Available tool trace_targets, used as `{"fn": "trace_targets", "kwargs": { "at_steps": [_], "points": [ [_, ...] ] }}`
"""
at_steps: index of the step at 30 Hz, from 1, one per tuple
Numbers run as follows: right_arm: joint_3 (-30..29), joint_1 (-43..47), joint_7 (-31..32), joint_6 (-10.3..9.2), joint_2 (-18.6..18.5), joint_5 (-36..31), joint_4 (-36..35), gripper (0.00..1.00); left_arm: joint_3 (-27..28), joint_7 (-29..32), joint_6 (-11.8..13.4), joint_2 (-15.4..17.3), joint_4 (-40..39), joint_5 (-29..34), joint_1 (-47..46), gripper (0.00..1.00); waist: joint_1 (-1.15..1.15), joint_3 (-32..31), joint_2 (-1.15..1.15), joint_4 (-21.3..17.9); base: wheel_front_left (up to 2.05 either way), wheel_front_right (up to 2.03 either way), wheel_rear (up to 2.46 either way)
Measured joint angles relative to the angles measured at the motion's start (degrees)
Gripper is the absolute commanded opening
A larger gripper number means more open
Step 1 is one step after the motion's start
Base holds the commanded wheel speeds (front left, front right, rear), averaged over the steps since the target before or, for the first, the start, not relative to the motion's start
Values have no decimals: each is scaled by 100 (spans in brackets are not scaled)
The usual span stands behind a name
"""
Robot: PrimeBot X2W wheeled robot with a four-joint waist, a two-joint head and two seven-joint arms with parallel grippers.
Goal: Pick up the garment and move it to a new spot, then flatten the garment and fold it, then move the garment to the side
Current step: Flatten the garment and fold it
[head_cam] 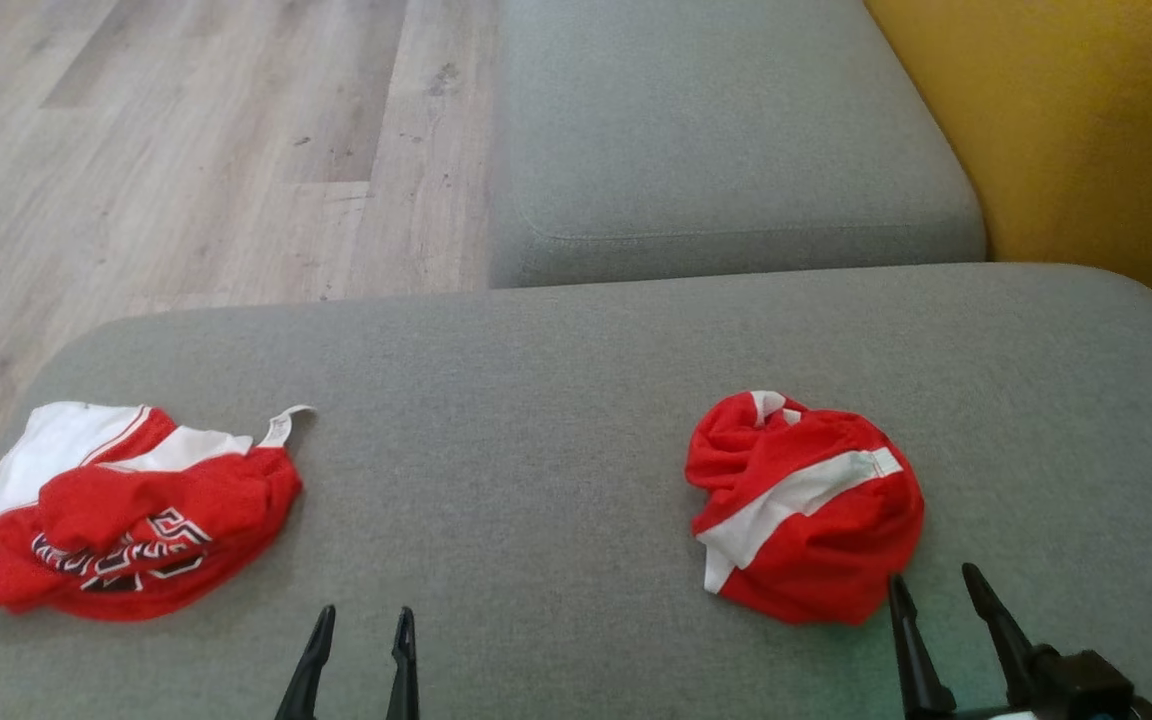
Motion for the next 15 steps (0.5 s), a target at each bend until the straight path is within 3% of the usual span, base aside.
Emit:
{"fn": "trace_targets", "kwargs": {
  "at_steps": [5,11,15],
  "points": [
    [41,-3,0,0,0,-4,-2,100,-246,0,-232,2,-43,-32,-231,100,0,82,0,-158,0,0,0],
    [168,-53,0,0,0,-112,7,100,-1270,0,-548,-25,221,-151,-1723,100,0,271,0,-538,0,0,0],
    [222,-219,0,0,-1,-164,-10,100,-2187,14,-677,-51,913,-311,-2937,100,0,500,0,-858,0,0,0]
  ]
}}
